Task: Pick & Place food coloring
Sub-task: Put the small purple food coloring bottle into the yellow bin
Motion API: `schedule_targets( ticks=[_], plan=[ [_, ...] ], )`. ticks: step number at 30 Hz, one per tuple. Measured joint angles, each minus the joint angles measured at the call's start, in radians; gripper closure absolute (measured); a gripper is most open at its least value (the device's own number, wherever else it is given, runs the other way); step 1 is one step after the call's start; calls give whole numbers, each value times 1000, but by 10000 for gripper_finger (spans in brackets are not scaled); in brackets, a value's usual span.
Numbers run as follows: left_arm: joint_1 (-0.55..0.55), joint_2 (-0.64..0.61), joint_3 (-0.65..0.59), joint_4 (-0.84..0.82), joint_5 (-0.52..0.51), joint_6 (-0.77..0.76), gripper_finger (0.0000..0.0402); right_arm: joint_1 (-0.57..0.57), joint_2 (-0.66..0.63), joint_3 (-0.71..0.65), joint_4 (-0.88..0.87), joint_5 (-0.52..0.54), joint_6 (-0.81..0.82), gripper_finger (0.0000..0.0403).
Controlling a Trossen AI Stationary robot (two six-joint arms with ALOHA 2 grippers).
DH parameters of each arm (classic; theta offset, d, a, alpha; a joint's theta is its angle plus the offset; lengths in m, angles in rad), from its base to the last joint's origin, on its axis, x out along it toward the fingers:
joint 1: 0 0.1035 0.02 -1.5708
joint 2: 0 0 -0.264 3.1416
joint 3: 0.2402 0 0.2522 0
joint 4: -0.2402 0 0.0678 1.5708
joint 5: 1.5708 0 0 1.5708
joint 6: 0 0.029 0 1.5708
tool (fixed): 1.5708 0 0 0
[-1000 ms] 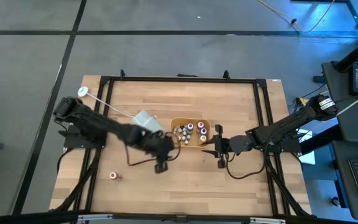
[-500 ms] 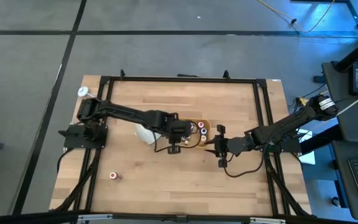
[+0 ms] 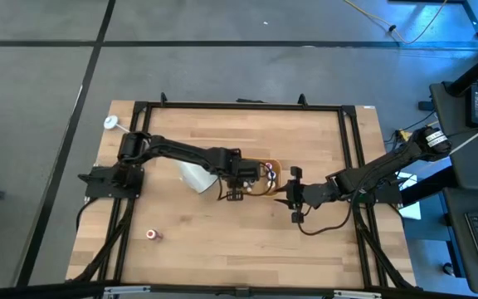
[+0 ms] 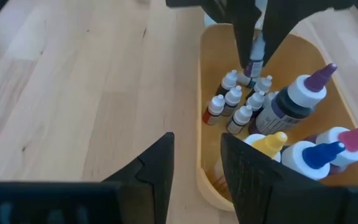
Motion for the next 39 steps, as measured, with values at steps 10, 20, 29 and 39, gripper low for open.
schedule_targets(
  ticks=[10, 20, 29, 39],
  plan=[
    [15, 15, 0, 18, 30, 15, 332, 0, 0, 0, -18, 10, 0, 269],
    [16, 49, 0, 28, 28, 42, 330, 0, 0, -1, -28, 11, 0, 269],
    [27, 54, 0, 29, 31, 77, 313, 0, 0, -1, -35, 11, 1, 269],
    [26, 54, 0, 31, 51, 88, 307, 0, 0, -1, -47, 11, 1, 269]
  ],
)
